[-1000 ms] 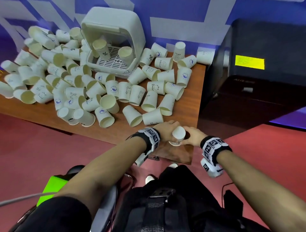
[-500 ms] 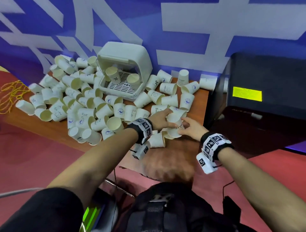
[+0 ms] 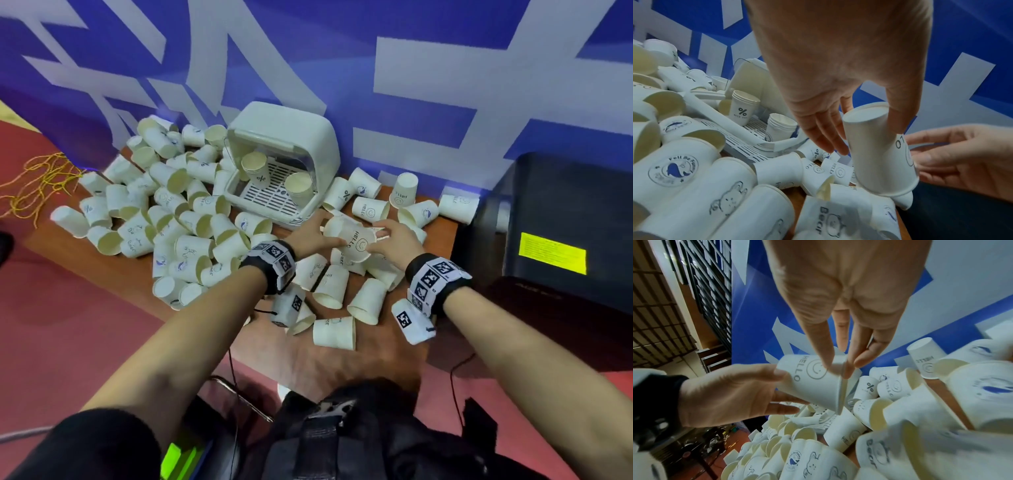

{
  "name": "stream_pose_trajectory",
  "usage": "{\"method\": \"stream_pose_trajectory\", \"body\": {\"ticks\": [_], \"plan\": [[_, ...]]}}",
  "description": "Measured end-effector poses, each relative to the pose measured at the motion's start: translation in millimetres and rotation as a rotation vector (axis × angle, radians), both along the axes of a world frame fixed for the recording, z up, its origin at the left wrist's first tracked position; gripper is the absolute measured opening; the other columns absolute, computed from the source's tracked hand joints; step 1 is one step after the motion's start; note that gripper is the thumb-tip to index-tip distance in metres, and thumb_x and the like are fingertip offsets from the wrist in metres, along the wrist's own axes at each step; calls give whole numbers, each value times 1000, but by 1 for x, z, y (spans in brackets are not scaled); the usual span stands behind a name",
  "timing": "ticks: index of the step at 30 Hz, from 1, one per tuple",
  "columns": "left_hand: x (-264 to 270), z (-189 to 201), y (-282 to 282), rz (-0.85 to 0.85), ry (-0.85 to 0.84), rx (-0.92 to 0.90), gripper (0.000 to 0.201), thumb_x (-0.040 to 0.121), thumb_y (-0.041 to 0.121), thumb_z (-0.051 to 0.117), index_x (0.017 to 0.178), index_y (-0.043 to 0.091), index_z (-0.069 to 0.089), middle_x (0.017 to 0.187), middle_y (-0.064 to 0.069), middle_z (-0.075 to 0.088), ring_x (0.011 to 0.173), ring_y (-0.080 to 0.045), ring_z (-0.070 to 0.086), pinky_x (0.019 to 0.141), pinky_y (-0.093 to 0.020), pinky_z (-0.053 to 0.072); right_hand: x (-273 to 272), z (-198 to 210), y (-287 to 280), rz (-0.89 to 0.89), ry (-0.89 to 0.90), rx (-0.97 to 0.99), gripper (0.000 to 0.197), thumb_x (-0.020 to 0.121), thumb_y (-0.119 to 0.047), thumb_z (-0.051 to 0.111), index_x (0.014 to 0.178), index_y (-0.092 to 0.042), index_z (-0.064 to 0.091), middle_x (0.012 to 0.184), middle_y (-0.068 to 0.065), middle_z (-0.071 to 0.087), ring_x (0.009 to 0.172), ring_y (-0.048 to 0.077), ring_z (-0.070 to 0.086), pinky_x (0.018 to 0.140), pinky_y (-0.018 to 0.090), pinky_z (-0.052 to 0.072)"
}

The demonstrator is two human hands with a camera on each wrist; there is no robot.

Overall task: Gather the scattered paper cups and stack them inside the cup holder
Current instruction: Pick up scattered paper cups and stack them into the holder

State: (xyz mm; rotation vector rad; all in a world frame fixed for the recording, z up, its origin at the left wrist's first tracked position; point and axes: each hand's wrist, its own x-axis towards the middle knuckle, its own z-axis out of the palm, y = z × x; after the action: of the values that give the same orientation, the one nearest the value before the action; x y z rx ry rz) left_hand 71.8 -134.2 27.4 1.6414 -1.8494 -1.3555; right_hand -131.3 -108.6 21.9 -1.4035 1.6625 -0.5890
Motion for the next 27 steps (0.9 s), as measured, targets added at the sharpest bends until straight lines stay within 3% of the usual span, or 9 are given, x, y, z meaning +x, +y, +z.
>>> {"method": "stream_pose_trajectory", "body": {"ticks": [3,7,10,12,16,18,27], "plan": [[21,-1,-14,3,-21,3,52,80,22,76,121,17,44,117,-5,56,102,-20,58,88,-33,52,20,6,-20,-7,-5,-4,50,77,-3,71,124,-9,57,99,4,61,93,17,58,82,23,44],[52,-7,-35,-65,-133,-15,59,82,27,75,129,17,41,112,2,55,90,-12,57,67,-13,42,56,12,-42,20,33,-46,49,79,-4,68,125,-15,57,99,1,56,92,14,53,79,19,38],[75,-12,-53,-114,-125,9,61,79,24,76,130,17,42,116,-5,58,98,-19,60,83,-29,50,83,13,-56,12,31,-71,46,80,-6,65,125,-18,58,101,4,58,97,20,56,88,27,44],[91,-12,-62,-123,-110,-1,59,80,21,76,129,15,44,116,-8,60,101,-23,61,87,-36,52,101,11,-65,12,47,-79,45,82,-7,64,125,-19,58,100,2,57,95,17,54,88,26,43],[132,-14,-79,-72,-87,-59,58,78,30,77,127,17,49,114,-1,61,99,-17,59,87,-32,50,140,8,-84,48,78,-54,47,84,-10,65,129,-18,56,95,2,56,91,17,53,86,27,43],[155,-15,-90,-58,-68,-86,57,77,29,78,125,15,50,113,0,59,99,-15,57,86,-29,48,161,7,-95,87,106,-47,49,84,-11,65,131,-17,53,106,7,61,98,21,57,90,28,44],[240,-20,-148,57,-132,-220,67,76,32,77,133,16,45,128,-9,50,115,-25,52,98,-43,45,252,1,-152,139,39,-19,54,86,-8,62,137,-17,46,125,12,58,111,27,58,98,38,46]]}}
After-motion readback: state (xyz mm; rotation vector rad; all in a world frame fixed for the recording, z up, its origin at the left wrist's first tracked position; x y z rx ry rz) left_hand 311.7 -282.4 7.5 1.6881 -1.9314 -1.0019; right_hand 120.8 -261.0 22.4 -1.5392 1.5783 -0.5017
